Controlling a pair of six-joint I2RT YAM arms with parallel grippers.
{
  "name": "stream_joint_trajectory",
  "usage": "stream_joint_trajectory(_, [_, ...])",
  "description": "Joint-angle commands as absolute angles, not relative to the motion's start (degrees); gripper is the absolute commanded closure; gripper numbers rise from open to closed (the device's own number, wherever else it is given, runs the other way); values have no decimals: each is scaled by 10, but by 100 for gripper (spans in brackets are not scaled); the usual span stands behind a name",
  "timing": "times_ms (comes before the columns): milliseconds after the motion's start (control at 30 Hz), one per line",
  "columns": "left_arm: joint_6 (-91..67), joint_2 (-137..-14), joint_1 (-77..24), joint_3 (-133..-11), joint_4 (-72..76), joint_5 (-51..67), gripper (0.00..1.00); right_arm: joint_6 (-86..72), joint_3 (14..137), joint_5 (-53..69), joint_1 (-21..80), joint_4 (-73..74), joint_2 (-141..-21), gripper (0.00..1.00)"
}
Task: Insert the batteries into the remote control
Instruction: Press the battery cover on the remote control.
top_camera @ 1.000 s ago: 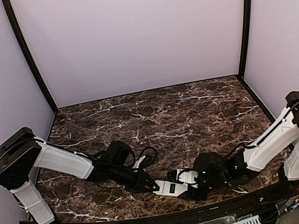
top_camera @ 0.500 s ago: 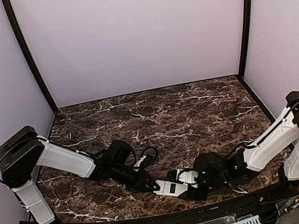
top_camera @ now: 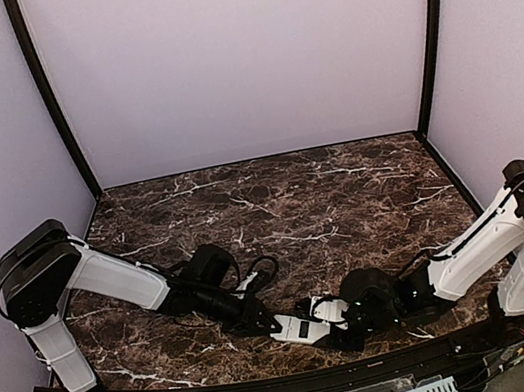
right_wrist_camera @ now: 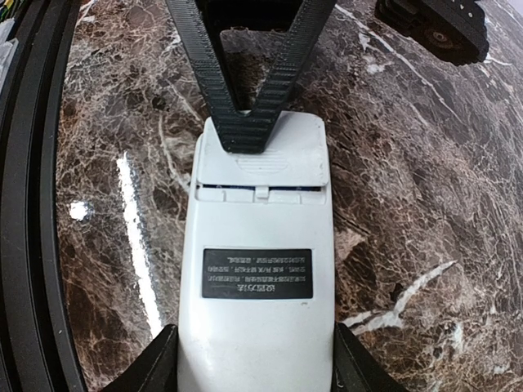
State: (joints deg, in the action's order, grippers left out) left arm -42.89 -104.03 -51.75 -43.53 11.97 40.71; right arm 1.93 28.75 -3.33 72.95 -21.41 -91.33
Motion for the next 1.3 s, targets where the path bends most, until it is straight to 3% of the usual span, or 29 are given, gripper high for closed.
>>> stream_joint_trajectory(0, [-428,-1091,-558,-437,98,383,77,55,292,-68,731,-307,-908,100])
stream_joint_trajectory(367, [-375,-1072,-557,-459,22,341,75,49,289,-64,731,-300,-909,100])
stream_joint_trajectory(1267, [-368,-1098,-567,-476,21,350,72,53,303,-48,725,-355,-924,100])
